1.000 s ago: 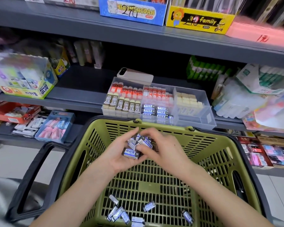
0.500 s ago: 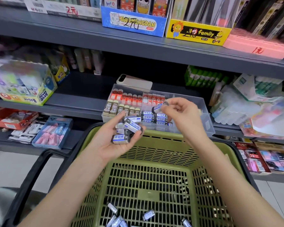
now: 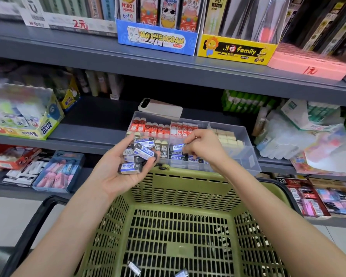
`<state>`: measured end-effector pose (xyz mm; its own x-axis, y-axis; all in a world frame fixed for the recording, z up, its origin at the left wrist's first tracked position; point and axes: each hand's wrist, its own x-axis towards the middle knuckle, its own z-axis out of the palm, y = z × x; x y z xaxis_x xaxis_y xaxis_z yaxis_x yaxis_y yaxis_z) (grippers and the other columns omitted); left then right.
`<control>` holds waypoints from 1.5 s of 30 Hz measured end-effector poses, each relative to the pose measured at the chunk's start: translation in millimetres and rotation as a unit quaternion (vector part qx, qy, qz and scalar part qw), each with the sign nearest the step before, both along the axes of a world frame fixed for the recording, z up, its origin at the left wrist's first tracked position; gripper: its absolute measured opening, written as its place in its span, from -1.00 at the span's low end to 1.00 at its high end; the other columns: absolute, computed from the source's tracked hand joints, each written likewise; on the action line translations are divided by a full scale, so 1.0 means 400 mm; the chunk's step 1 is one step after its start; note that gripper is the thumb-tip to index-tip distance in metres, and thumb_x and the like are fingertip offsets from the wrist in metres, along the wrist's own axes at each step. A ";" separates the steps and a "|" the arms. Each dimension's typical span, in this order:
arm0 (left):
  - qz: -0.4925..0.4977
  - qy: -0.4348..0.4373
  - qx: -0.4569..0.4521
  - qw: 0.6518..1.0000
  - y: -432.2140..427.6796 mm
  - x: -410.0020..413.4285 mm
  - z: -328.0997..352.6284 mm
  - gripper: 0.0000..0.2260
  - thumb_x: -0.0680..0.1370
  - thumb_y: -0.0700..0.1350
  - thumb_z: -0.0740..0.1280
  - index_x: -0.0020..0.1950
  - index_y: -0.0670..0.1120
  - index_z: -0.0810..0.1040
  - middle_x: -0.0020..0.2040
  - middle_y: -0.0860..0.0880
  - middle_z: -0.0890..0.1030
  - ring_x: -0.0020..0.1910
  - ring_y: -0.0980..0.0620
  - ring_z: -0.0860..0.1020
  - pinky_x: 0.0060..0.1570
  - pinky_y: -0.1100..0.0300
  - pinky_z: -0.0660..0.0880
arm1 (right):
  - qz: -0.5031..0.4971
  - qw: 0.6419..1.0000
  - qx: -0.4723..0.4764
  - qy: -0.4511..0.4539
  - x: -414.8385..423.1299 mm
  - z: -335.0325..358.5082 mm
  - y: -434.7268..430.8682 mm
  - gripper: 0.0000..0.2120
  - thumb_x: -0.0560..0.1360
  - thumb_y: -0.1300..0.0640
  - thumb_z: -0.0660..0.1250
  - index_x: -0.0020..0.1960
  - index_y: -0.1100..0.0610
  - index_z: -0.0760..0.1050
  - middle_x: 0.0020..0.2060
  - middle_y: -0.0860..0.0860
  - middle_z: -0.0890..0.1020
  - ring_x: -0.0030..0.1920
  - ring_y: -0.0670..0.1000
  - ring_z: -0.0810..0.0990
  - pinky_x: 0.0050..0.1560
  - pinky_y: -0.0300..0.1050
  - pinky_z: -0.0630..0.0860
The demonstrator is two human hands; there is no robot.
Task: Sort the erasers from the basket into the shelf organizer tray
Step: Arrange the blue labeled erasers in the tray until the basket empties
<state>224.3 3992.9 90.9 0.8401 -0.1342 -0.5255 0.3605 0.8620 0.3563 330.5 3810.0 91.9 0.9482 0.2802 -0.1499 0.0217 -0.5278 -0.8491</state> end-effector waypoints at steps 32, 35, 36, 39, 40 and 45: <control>-0.009 -0.004 0.023 1.000 -0.034 0.018 0.004 -0.69 0.37 0.01 0.40 -0.09 -0.22 0.70 -0.09 -0.26 0.65 -0.16 -0.17 0.65 -0.45 0.17 0.58 | -0.094 0.981 0.167 -0.019 -0.013 0.024 -0.032 -0.84 0.40 0.36 0.38 -0.30 0.16 0.60 -0.49 0.00 0.60 -0.50 -0.10 0.51 -0.39 -0.28 0.49; -0.004 -0.003 0.023 1.000 -0.035 0.017 0.009 -0.69 0.36 0.00 0.40 -0.09 -0.22 0.70 -0.11 -0.25 0.65 -0.17 -0.17 0.65 -0.46 0.17 0.58 | -0.082 0.993 0.075 -0.045 -0.007 -0.025 -0.026 -0.79 0.40 0.37 0.34 -0.31 0.12 0.60 -0.43 0.03 0.63 -0.46 -0.05 0.60 -0.31 -0.19 0.57; -0.003 -0.003 0.025 1.000 -0.035 0.016 0.010 -0.69 0.36 0.01 0.40 -0.09 -0.22 0.70 -0.11 -0.25 0.65 -0.17 -0.18 0.65 -0.46 0.17 0.58 | -0.069 0.995 0.048 -0.058 -0.006 -0.033 -0.022 -0.81 0.40 0.36 0.34 -0.30 0.12 0.61 -0.41 0.01 0.63 -0.45 -0.06 0.62 -0.31 -0.19 0.59; -0.002 -0.004 0.032 0.999 -0.037 0.014 0.013 -0.69 0.36 0.00 0.40 -0.09 -0.22 0.70 -0.10 -0.26 0.65 -0.18 -0.18 0.66 -0.47 0.17 0.58 | -0.030 0.997 0.017 -0.068 -0.009 -0.040 -0.007 -0.82 0.41 0.35 0.35 -0.29 0.13 0.59 -0.40 0.01 0.63 -0.44 -0.08 0.63 -0.23 -0.13 0.63; -0.003 -0.005 0.034 0.999 -0.038 0.013 0.014 -0.69 0.36 0.00 0.40 -0.09 -0.22 0.70 -0.10 -0.26 0.65 -0.18 -0.18 0.66 -0.47 0.17 0.58 | -0.021 0.997 0.004 -0.078 -0.009 -0.040 0.000 -0.80 0.41 0.35 0.36 -0.32 0.11 0.58 -0.40 0.04 0.63 -0.42 -0.06 0.63 -0.21 -0.10 0.63; -0.007 -0.011 0.035 0.999 -0.046 0.013 0.017 -0.70 0.38 0.01 0.39 -0.12 -0.21 0.70 -0.13 -0.24 0.66 -0.19 -0.18 0.66 -0.46 0.17 0.58 | 0.059 0.963 -0.200 -0.171 -0.006 -0.030 0.006 -0.90 0.44 0.19 0.38 -0.23 0.15 0.65 -0.29 -0.03 0.66 -0.25 -0.08 0.56 -0.10 -0.16 0.51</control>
<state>229.6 3974.5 97.7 0.8495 -0.1106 -0.5158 0.3647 0.8296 0.4228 328.0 3812.5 80.0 0.9264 0.3736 0.0474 0.3438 -0.7878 -0.5111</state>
